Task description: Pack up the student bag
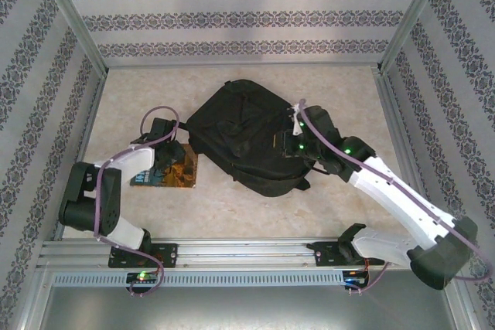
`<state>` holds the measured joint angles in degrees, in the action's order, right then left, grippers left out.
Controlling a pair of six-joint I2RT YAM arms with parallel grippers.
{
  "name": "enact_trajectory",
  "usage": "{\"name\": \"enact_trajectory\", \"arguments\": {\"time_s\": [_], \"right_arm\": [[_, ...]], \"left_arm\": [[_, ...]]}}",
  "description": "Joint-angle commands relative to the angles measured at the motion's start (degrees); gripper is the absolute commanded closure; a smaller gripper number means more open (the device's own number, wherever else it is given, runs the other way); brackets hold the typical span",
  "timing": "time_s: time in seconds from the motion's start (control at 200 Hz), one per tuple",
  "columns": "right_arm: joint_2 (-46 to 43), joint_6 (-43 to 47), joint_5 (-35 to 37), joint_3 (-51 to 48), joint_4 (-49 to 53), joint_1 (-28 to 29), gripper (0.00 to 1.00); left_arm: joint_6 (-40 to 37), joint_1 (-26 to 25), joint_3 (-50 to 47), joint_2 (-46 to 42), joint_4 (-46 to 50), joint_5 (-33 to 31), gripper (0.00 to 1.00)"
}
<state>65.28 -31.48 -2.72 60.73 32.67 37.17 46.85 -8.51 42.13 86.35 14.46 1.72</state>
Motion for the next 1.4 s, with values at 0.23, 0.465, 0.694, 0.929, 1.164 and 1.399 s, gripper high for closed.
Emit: {"name": "enact_trajectory", "arguments": {"time_s": [0.23, 0.465, 0.694, 0.929, 1.164, 1.399], "right_arm": [[16.37, 2.37, -8.49, 7.73, -6.24, 7.34, 0.8], [29.03, 3.6, -16.51, 12.15, -9.89, 13.19, 0.81], [38.91, 4.61, -8.15, 16.9, -10.25, 15.41, 0.81], [48.54, 5.57, 3.25, 24.97, -7.19, 14.78, 0.76], [52.03, 8.86, 12.56, 26.79, -4.66, 10.61, 0.75], [52.08, 14.51, 0.94, 29.28, -4.67, 9.97, 0.77]], "left_arm": [[3.23, -4.28, -11.9, -8.11, 6.99, 8.3, 0.52], [-1.78, -5.38, -14.51, -10.25, 9.29, 7.85, 0.52], [-3.82, -6.16, -15.59, -12.6, 11.37, 9.32, 0.58], [-6.52, -11.2, -13.79, -11.19, 12.05, 10.42, 0.64], [-11.36, -17.4, -8.58, -9.03, 13.67, 12.16, 0.66], [-5.81, -17.57, -9.36, -28.09, 19.43, 9.95, 0.56]]}}
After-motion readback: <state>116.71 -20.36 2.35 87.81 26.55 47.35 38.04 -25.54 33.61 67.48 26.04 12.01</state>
